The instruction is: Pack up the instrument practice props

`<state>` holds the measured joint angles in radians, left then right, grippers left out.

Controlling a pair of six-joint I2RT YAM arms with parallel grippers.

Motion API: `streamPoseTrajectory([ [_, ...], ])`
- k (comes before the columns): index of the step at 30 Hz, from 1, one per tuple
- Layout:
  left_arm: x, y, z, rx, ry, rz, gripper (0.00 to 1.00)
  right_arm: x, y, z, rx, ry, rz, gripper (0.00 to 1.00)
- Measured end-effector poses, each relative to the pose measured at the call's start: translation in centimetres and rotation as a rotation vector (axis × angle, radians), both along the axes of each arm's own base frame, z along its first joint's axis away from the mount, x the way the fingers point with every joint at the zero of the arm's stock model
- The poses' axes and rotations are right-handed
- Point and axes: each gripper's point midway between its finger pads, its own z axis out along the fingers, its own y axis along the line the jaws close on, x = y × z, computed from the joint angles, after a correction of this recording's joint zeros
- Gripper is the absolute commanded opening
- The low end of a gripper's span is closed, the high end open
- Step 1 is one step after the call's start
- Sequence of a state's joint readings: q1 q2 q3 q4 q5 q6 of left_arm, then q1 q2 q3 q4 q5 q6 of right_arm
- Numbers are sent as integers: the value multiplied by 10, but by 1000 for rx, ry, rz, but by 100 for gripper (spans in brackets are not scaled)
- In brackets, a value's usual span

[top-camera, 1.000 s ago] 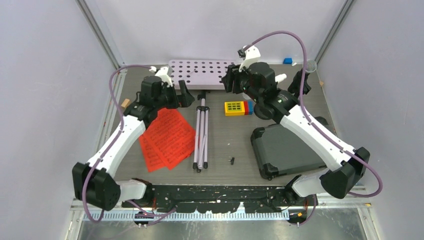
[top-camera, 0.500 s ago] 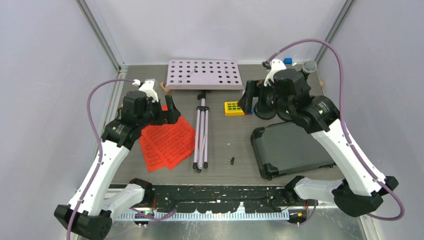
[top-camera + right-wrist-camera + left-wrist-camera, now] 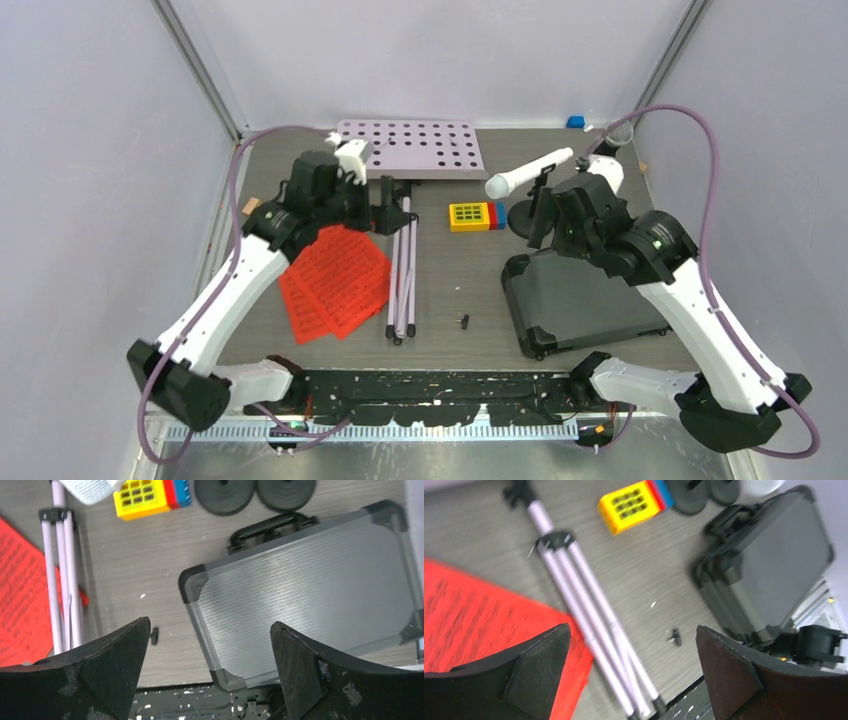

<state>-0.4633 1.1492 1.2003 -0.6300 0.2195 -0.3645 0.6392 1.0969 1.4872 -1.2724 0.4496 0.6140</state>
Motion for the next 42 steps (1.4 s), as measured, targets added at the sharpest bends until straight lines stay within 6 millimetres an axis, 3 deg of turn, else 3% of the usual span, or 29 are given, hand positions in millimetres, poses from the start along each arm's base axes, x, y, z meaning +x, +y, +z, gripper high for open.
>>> streamPoseTrajectory([
  [5, 34, -70, 50, -33, -106, -169, 100, -14, -33, 28, 22, -138, -105, 95],
  [9, 57, -135, 86, -53, -198, -315, 100, -28, -49, 37, 65, -206, -135, 94],
  [12, 75, -175, 90, -45, -225, -406, 100, -34, -55, 36, 82, -223, -151, 94],
  [15, 94, -205, 76, -8, -222, -475, 100, -36, -55, 27, 74, -205, -156, 93],
  [19, 109, -223, 43, 32, -164, -531, 100, -38, -55, 15, 68, -180, -157, 93],
  [24, 99, -231, 13, 29, -72, -584, 100, -44, -58, 5, 74, -171, -157, 92],
  [31, 79, -253, 13, -10, -43, -627, 99, -46, -59, 3, 74, -171, -158, 92],
  [42, 91, -281, -6, -81, 0, -587, 79, -52, -65, -1, 82, -186, -162, 91],
])
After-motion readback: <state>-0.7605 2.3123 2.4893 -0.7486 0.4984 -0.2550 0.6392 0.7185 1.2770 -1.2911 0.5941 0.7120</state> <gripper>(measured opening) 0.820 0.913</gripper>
